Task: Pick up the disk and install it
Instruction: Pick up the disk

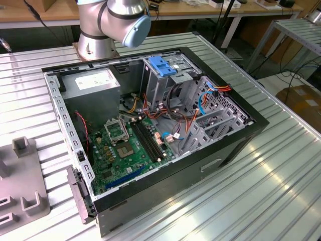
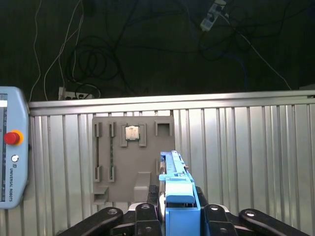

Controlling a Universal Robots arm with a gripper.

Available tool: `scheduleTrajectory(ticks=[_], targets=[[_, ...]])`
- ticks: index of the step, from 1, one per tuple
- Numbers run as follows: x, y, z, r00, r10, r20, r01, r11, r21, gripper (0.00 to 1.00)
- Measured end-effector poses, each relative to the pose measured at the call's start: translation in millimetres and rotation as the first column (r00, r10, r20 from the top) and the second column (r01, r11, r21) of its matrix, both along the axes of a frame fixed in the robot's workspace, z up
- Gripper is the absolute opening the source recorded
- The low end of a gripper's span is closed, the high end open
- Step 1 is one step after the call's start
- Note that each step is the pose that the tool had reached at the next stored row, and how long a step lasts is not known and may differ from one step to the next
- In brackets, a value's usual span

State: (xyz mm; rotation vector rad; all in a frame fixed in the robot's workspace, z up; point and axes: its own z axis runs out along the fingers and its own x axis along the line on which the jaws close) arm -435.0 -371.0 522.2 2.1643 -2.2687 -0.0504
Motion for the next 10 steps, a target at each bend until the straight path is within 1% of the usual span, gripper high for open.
scheduleTrajectory(ticks=[10], targets=[[11.6, 0.0, 0.0, 1.0000, 0.000, 0.0000, 0.000, 1.0000, 0.0000, 0.37]])
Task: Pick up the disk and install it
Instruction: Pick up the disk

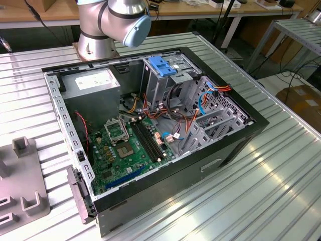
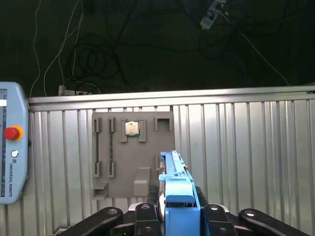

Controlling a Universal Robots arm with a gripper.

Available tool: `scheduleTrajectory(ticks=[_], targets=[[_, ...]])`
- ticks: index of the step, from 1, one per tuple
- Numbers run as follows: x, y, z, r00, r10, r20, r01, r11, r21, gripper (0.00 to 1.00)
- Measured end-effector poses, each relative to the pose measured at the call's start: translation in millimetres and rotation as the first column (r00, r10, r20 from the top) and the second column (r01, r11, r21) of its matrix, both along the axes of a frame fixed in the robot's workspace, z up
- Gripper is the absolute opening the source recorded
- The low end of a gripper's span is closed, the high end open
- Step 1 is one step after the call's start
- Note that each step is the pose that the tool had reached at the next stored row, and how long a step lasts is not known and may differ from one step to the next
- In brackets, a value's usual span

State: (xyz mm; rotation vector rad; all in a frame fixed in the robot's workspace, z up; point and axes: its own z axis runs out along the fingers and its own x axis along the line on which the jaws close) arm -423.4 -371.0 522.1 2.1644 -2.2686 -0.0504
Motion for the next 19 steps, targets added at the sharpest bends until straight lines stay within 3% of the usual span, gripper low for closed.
scheduleTrajectory(ticks=[19], targets=[[22.4, 0.0, 0.0, 1.0000, 0.000, -0.0001, 0.000, 1.0000, 0.0000, 0.37]])
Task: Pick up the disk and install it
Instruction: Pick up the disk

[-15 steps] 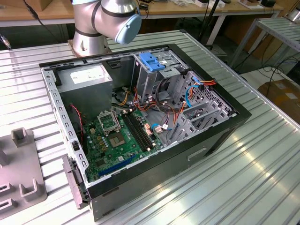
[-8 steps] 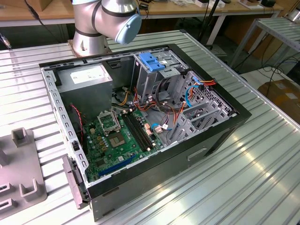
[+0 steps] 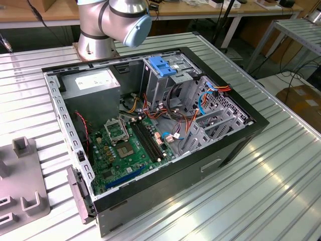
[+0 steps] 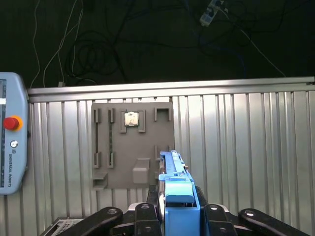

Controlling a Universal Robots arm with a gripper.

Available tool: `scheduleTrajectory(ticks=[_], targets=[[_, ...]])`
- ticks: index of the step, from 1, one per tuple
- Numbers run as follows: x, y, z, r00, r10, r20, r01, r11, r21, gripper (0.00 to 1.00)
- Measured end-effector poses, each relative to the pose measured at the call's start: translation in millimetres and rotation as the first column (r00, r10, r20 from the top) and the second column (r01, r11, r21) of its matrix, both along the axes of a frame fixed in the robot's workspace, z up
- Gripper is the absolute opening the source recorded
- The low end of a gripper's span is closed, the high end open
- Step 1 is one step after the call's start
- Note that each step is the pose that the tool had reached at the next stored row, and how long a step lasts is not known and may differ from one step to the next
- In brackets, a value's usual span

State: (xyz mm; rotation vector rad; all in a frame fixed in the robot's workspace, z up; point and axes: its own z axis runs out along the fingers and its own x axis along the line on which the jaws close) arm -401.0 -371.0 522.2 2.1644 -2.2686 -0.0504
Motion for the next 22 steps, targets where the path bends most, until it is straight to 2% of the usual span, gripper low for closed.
scheduleTrajectory(ticks=[22], targets=[[29.2, 0.0, 0.0, 1.0000, 0.000, 0.0000, 0.000, 1.0000, 0.0000, 0.37]])
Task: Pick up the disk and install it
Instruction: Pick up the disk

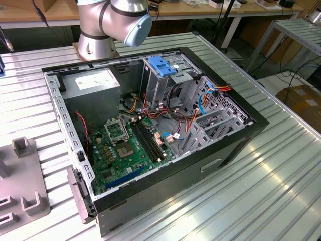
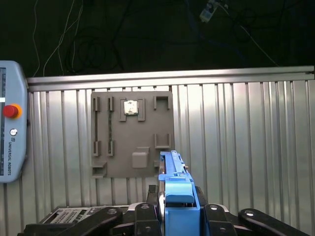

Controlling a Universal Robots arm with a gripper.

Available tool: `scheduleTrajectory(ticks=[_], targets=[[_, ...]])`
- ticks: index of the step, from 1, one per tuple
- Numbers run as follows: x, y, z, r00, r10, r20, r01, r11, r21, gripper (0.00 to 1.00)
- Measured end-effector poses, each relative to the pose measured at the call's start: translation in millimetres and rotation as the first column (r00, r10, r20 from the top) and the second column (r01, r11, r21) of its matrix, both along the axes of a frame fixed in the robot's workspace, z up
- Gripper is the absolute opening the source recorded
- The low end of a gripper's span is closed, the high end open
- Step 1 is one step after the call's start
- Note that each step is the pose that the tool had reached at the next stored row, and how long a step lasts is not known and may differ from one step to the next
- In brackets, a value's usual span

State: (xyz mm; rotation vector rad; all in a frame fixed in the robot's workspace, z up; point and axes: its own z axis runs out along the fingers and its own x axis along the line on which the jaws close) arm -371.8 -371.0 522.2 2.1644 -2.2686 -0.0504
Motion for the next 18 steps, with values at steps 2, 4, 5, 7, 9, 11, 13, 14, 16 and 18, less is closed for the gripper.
scheduleTrajectory(ticks=[2, 4, 5, 7, 9, 11, 13, 14, 16, 18], targets=[[4.4, 0.0, 0.0, 1.0000, 0.000, 0.0000, 0.000, 1.0000, 0.0000, 0.37], [7.6, 0.0, 0.0, 1.0000, 0.000, 0.0000, 0.000, 1.0000, 0.0000, 0.37], [9.2, 0.0, 0.0, 1.0000, 0.000, 0.0001, 0.000, 1.0000, 0.0000, 0.37], [12.5, 0.0, 0.0, 1.0000, 0.000, 0.0001, 0.000, 1.0000, 0.0000, 0.37], [15.9, 0.0, 0.0, 1.0000, 0.000, 0.0000, 0.000, 1.0000, 0.0000, 0.37], [21.0, 0.0, 0.0, 1.0000, 0.000, 0.0000, 0.000, 1.0000, 0.0000, 0.37], [23.9, 0.0, 0.0, 1.0000, 0.000, 0.0000, 0.000, 1.0000, 0.0000, 0.37], [26.0, 0.0, 0.0, 1.0000, 0.000, -0.0001, 0.000, 1.0000, -0.0001, 0.37], [28.8, 0.0, 0.0, 1.0000, 0.000, 0.0001, 0.000, 1.0000, 0.0001, 0.37], [31.3, 0.0, 0.0, 1.0000, 0.000, 0.0000, 0.000, 1.0000, 0.0000, 0.37]])
